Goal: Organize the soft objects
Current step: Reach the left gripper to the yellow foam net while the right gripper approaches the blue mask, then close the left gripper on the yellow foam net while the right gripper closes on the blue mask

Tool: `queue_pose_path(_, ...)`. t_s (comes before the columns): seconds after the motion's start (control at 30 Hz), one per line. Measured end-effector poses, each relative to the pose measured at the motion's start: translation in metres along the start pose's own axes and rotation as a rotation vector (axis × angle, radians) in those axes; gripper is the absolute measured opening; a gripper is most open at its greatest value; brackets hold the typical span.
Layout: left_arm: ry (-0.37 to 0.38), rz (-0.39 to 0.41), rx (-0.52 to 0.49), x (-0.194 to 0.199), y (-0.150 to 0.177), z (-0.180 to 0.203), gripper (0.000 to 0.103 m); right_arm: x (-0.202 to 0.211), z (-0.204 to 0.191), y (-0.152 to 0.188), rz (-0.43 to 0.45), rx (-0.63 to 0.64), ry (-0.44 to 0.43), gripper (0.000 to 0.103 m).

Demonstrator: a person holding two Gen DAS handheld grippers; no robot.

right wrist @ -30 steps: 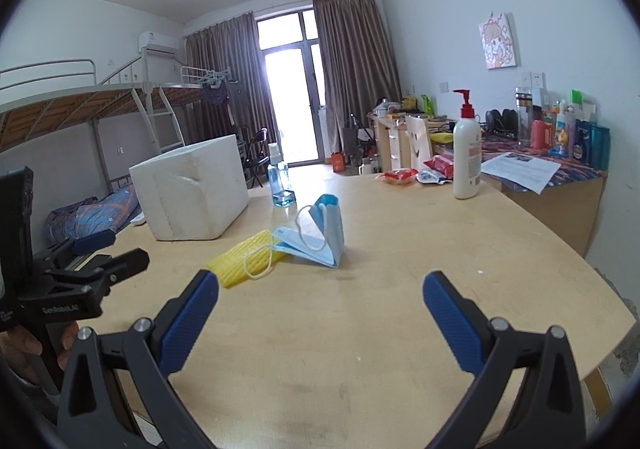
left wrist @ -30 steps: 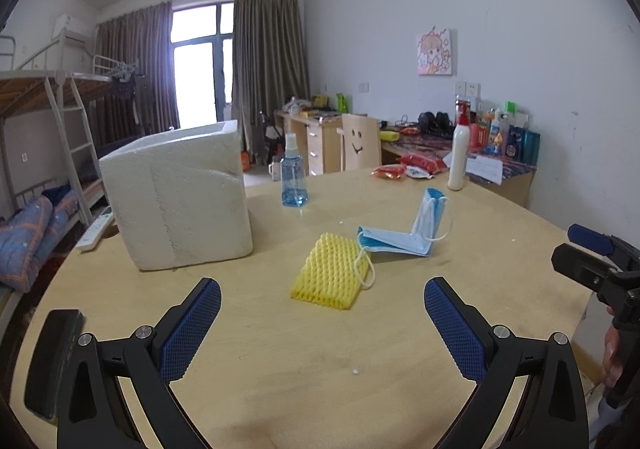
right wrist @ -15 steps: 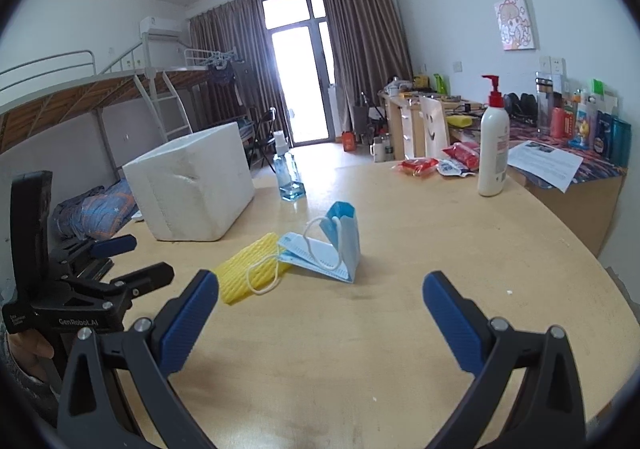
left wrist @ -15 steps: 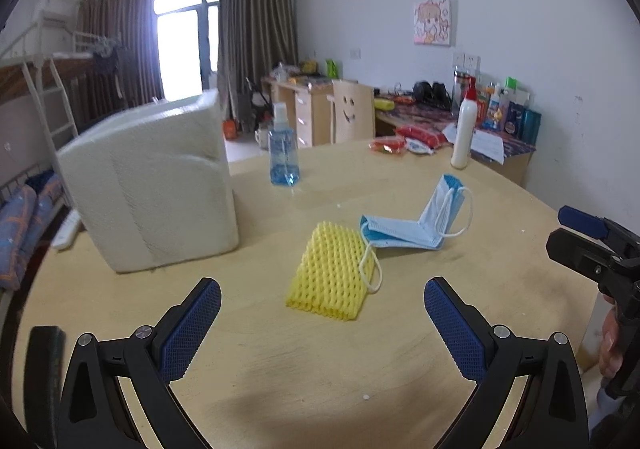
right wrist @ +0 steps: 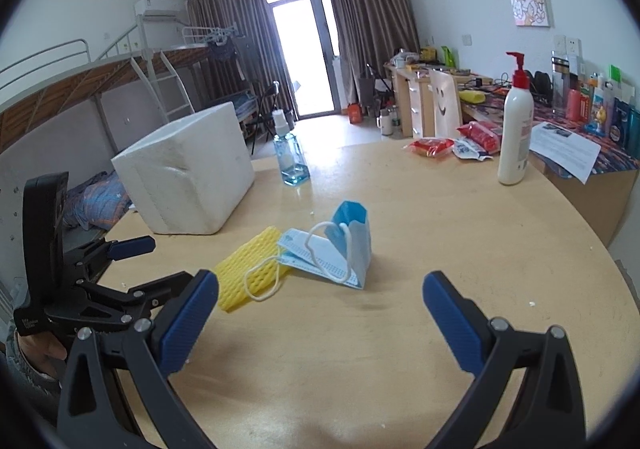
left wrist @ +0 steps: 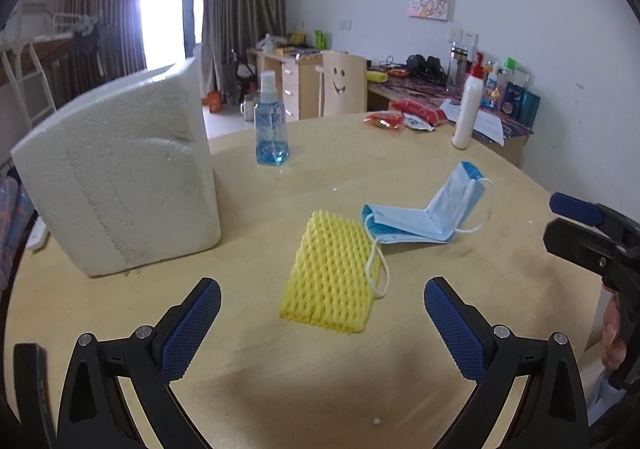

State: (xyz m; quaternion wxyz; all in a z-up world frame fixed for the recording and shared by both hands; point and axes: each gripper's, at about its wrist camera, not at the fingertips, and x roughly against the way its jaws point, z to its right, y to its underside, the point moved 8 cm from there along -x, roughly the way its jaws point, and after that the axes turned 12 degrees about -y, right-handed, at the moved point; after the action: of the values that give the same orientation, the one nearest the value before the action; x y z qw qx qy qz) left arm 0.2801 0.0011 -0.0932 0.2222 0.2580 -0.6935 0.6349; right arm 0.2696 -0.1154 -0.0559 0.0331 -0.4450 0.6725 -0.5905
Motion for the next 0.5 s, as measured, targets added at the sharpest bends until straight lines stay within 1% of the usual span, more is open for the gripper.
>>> queue_pose_path(0.1,-0.021,-0.022,0.004,-0.012,-0.002,-0.004,0.102,-0.006,0.003,-0.002,-0.023,-0.009,0.015,0.103)
queue_pose_path(0.23,-0.031,-0.049,0.015,-0.024,-0.002,-0.008,0.101,-0.013,0.006,-0.002,-0.056,-0.016,0.028,0.103)
queue_pose_path(0.33,-0.028,-0.073,0.03,-0.033,-0.003,-0.011,0.095,-0.02,0.008,-0.002,-0.075,-0.018,0.032,0.103)
queue_pose_path(0.5,0.001,-0.131,0.037,-0.05,0.001,-0.01,0.082,-0.026,0.008,-0.004,-0.095,-0.027,0.028,0.103)
